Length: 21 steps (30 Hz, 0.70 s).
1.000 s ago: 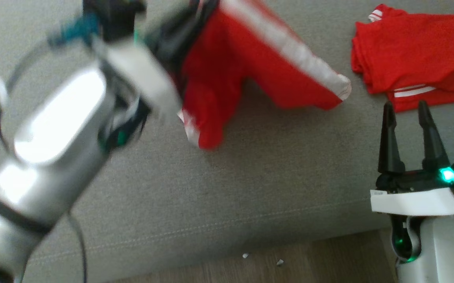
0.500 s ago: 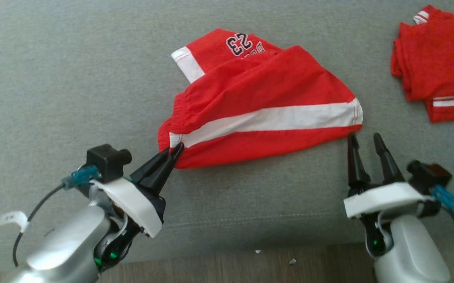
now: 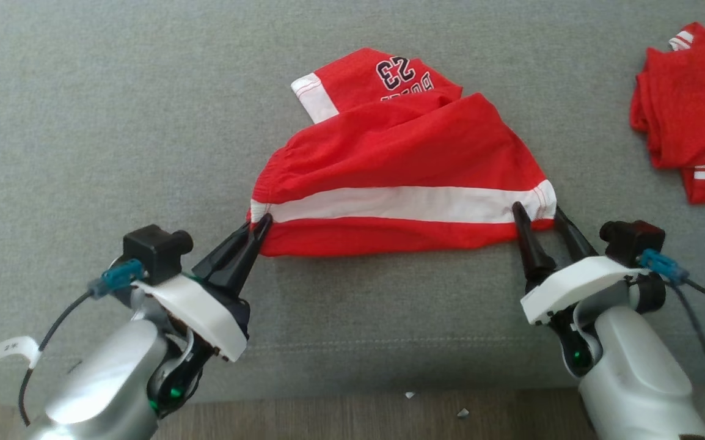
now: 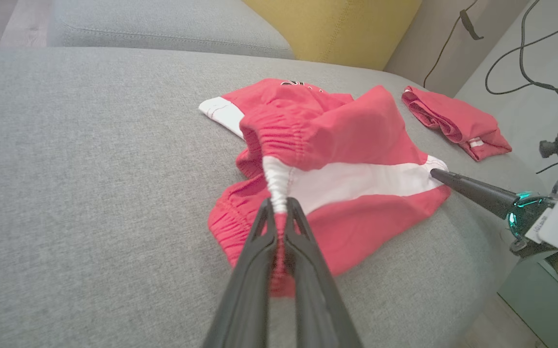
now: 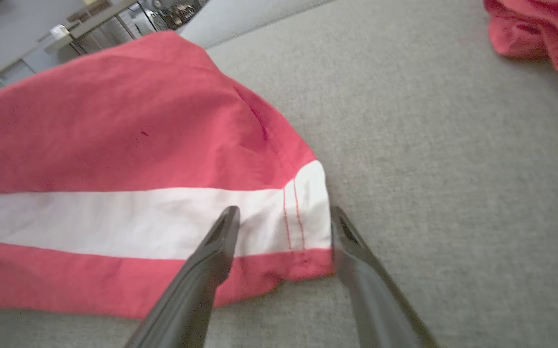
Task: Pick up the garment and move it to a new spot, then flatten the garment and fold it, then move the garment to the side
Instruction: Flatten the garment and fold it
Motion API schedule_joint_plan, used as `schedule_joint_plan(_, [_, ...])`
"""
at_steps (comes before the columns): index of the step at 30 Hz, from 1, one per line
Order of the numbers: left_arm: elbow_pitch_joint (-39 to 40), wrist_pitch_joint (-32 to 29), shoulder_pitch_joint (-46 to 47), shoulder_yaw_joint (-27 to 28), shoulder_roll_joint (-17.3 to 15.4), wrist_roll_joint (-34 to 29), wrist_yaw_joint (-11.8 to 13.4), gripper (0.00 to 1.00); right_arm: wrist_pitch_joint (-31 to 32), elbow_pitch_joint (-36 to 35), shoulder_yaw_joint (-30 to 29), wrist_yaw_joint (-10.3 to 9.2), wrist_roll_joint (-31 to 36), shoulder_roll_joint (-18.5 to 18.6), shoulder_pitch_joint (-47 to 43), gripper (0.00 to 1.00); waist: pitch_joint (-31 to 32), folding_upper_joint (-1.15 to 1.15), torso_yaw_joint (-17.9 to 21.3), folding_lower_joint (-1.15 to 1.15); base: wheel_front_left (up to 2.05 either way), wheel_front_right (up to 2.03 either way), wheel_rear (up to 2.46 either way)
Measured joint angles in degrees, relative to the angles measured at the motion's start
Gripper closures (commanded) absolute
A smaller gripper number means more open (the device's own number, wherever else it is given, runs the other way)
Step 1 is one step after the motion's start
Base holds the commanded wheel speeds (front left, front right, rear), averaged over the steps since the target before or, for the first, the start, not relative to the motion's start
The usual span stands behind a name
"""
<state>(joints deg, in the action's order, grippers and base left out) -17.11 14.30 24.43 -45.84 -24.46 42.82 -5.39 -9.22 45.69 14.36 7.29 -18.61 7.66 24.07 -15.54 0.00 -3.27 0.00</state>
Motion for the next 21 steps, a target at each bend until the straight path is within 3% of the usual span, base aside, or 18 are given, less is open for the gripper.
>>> schedule_joint_plan(1, [-0.22, 0.0, -0.24, 0.41, 0.1, -0.44, -0.27, 1.0, -0.52, 0.09, 0.89, 0.0, -0.64, 0.32, 0.12, 0.87, 0.05, 0.0, 0.07, 0.0, 0.0, 0.0, 0.0])
schedule_joint_plan(2, [-0.48, 0.0, -0.42, 0.74, 0.16, -0.89, -0.44, 1.0, -1.08, 0.24, 1.31, 0.0, -1.7, 0.56, 0.37, 1.0, 0.12, 0.0, 0.19, 0.0, 0.0, 0.0, 0.0])
schedule_joint_plan(7, [-0.19, 0.0, -0.66, 3.81, 0.81, -1.81, -1.1, 1.0, -3.47, -1.46, 1.92, 0.0, -4.26, 2.58, 1.96, 1.0, 0.48, 0.0, 0.93, 0.0, 0.0, 0.0, 0.0])
schedule_joint_plan(12, [0.69, -0.08, 3.67, 5.47, 0.97, 0.92, -1.69, 1.0, -4.09, -9.46, 0.22, 0.0, -11.33, 3.41, 5.23, 1.0, 0.3, 0.0, 2.1, 0.0, 0.0, 0.0, 0.0])
schedule_joint_plan(16, [0.79, -2.24, 16.28, 7.15, 0.58, 3.67, -1.75, 1.0, -2.2, -13.78, -1.65, 0.0, -12.46, 4.83, 15.64, 1.0, -1.25, 0.0, 3.5, 0.0, 0.0, 0.0, 0.0])
schedule_joint_plan(21, [-0.94, -4.21, 35.56, 8.09, 0.41, 4.08, -1.76, 1.0, 0.12, -13.8, -4.61, 0.0, -10.47, 4.67, 33.67, 1.0, -5.7, 0.0, 5.19, 0.0, 0.0, 0.0, 0.0])
